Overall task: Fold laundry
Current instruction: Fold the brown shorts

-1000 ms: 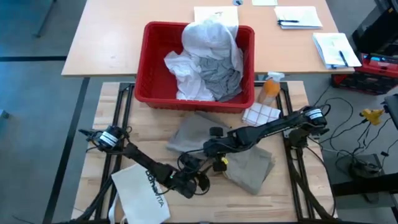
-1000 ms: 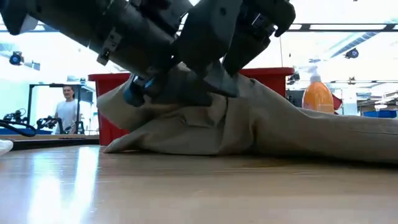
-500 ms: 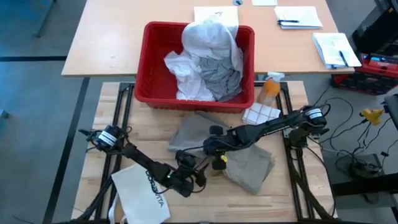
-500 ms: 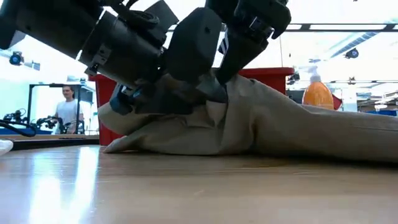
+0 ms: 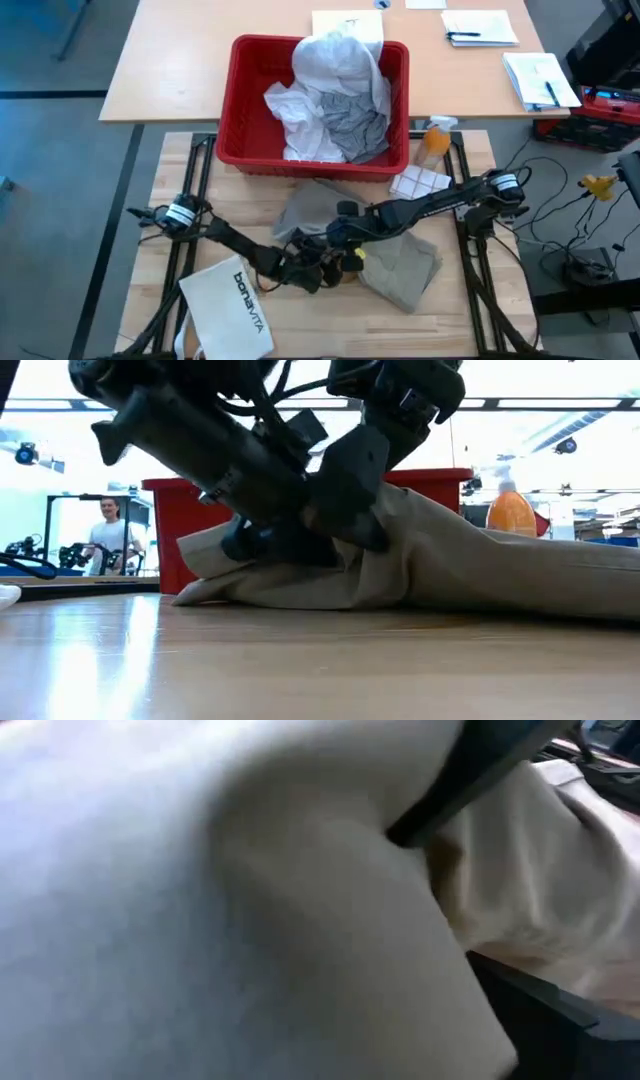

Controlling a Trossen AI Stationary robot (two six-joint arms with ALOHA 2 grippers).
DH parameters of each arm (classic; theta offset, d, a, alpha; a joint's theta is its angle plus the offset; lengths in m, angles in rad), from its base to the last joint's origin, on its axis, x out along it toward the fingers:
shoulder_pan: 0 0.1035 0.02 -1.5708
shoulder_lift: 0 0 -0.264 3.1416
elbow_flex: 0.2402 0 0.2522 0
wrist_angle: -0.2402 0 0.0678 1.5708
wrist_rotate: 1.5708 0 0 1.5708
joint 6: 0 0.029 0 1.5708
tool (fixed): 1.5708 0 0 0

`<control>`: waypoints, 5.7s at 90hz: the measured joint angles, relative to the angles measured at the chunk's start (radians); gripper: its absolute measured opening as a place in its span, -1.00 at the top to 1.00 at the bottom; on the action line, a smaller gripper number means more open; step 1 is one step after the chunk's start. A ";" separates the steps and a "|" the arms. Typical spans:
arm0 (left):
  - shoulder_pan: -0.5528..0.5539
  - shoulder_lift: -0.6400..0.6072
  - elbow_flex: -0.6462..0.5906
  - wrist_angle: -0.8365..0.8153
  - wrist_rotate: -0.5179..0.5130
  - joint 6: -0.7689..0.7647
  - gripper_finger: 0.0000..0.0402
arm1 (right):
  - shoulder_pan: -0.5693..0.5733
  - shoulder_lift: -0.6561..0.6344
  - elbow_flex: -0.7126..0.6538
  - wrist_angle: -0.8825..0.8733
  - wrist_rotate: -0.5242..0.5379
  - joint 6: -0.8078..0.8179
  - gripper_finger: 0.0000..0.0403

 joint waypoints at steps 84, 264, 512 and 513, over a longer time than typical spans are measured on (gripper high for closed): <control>-0.040 -0.076 0.000 -0.083 0.142 -0.011 1.00 | -0.002 -0.015 0.000 -0.036 0.004 0.001 1.00; -0.097 0.046 -0.011 0.070 0.026 -0.219 0.62 | 0.187 -0.693 -0.776 0.117 0.079 0.589 0.81; -0.255 -0.409 -0.179 -0.860 0.326 -0.171 -0.17 | 0.182 -0.657 -0.715 0.112 0.160 0.820 0.97; -0.255 -0.412 -0.186 -0.857 0.328 -0.171 -0.16 | 0.182 -0.657 -0.715 0.113 0.162 0.826 0.97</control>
